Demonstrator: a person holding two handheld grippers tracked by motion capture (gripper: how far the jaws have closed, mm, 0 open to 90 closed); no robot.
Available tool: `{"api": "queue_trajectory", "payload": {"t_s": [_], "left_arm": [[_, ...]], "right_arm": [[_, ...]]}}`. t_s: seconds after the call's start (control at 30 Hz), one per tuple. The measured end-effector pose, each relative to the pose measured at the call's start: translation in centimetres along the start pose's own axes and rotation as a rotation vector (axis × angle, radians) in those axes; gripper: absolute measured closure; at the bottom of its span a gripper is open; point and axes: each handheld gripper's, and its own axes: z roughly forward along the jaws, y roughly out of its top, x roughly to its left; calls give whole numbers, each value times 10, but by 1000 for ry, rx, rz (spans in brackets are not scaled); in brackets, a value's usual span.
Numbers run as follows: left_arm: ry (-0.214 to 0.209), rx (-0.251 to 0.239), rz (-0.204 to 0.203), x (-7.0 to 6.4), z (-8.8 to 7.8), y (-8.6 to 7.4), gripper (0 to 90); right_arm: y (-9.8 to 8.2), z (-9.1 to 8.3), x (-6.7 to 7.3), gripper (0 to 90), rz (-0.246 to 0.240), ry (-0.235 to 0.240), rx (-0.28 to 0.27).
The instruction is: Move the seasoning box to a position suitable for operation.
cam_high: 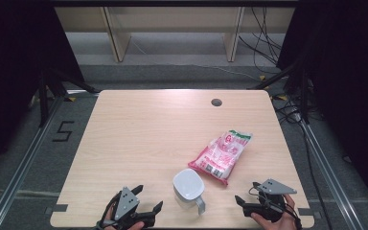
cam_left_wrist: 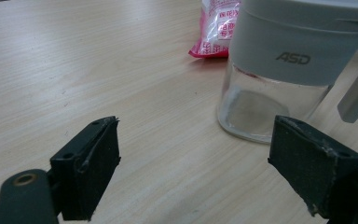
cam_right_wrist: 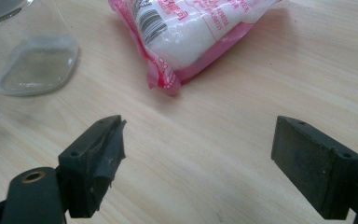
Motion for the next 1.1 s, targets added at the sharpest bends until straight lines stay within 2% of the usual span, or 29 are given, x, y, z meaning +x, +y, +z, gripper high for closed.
{"api": "queue_trajectory", "payload": {"t_s": [0.07, 0.1, 0.13, 0.17, 0.2, 0.23, 0.27, 0.3, 0.33, 0.37, 0.4, 0.43, 0.47, 0.5, 0.53, 0.6, 0.63, 0.67, 0.7, 0.73, 0.77, 0.87, 0.9, 0.93, 0.97, 1.0, 1.1], "left_arm": [[-3, -4, 9, 0, 0, 0, 187], [-12, -11, -44, -5, 0, -1, 187], [-15, -11, -73, -8, 1, -1, 202], [-19, -8, -38, -8, 2, 0, 202], [-9, 3, -5, -9, 3, 1, 253], [-38, 0, -23, -16, 3, 1, 264], [-38, 0, -23, -16, 3, 1, 281], [-56, -25, -26, -18, 3, 2, 281], [-67, -41, -27, -21, 2, 4, 338], [-67, -41, -27, -21, 2, 4, 358], [-84, -58, -28, -23, 2, 4, 358], [-103, -59, -15, -26, 2, 5, 415], [-131, -66, -22, -30, 2, 5, 503], [-131, -66, -22, -30, 2, 5, 587], [-152, -81, -6, -33, 3, 6, 587], [-192, -76, 18, -40, 4, 8, 667], [-224, -70, 47, -44, 6, 8, 712], [-224, -70, 47, -44, 6, 8, 752], [-246, -79, 44, -49, 8, 8, 752], [-262, -63, 67, -53, 10, 9, 800], [-262, -63, 67, -53, 10, 9, 819], [-298, -73, 59, -63, 19, 9, 849], [-298, -73, 59, -63, 19, 9, 862], [-284, -59, 73, -65, 24, 8, 863], [-284, -59, 73, -65, 24, 8, 865], [-298, -66, 56, -68, 31, 7, 871], [-292, -56, 61, -68, 36, 6, 876]], "right_arm": [[0, 0, 0, 178, 6, 0, 1], [0, -1, 3, 178, 32, -3, 6], [0, 0, -1, 178, -5, 1, -2], [0, 0, -1, 178, -5, 1, -2], [0, 0, 1, 178, 7, -2, 1], [0, 0, -1, 178, -6, 0, 0], [0, 0, -1, 178, -6, 0, 0], [0, 1, -1, 178, -7, 0, 2], [0, 1, -2, 178, -23, 2, 10], [0, 1, -2, 178, -23, 2, 10], [0, 1, -2, 178, -26, 2, 10], [0, 1, -1, 178, -12, 6, 6], [0, 1, -1, 178, -18, 9, 10], [0, 1, -1, 178, -18, 9, 10], [0, 2, 0, 178, -12, 8, 11], [0, 2, 0, 178, -28, 5, 20], [0, 2, 2, 178, -3, 10, 19], [0, 2, 2, 178, -3, 10, 19], [0, 1, 3, 178, -7, 5, 27], [0, 2, 2, 178, -24, 12, 23], [0, 2, 2, 178, -24, 12, 23], [0, 2, 0, 178, -44, 7, 27], [0, 3, 1, 178, -28, 19, 19], [0, 4, 1, 178, -35, 20, 22], [0, 4, 1, 178, -35, 20, 22], [0, 4, 2, 181, -34, 23, 23], [0, 4, 1, 182, -52, 25, 27]]}}
